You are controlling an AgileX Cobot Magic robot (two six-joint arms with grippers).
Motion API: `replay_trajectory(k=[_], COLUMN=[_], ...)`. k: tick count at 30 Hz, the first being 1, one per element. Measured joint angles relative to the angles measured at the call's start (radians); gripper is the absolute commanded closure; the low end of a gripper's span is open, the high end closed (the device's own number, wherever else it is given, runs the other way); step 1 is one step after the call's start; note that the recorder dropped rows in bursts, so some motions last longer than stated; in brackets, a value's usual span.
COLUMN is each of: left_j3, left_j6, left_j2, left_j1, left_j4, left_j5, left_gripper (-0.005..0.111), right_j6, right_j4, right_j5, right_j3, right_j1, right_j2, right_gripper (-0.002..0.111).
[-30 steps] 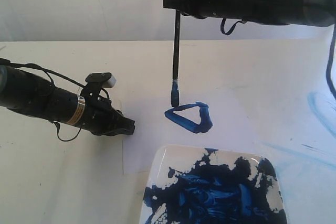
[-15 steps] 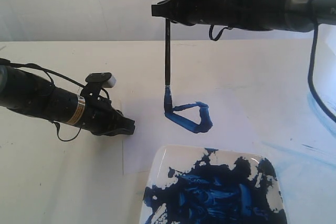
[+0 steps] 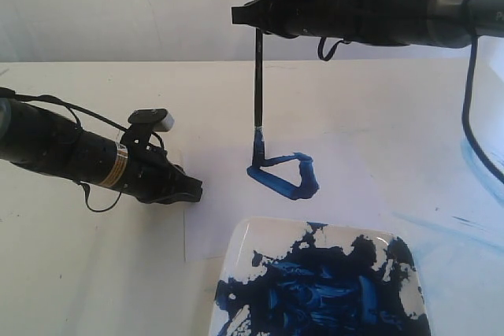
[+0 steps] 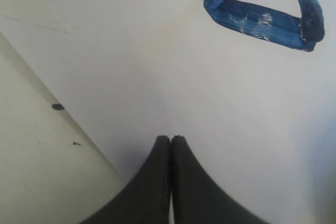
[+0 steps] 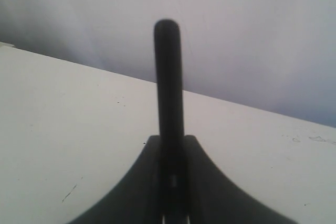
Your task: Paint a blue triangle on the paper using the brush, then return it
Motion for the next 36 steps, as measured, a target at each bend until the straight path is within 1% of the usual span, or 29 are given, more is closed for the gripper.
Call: replay_trajectory(k=[16, 36], left_j3=[0.0, 0.0], left_j6=[0.0, 0.002], left_j2=[0.0, 0.0], left_j1=[0.0, 0.0], left_j4=[0.0, 0.0], left_j5=[0.0, 0.0], left_gripper=[0.107, 0.107], right_j6=[0.0, 0.0], right_j4=[0.004, 0.006], right_j5=[-0.077, -0.132], right_j3=[0.009, 0.009], right_j1=[0.0, 0.0], right_j2=[0.0, 0.0], right_gripper=[0.108, 0.108])
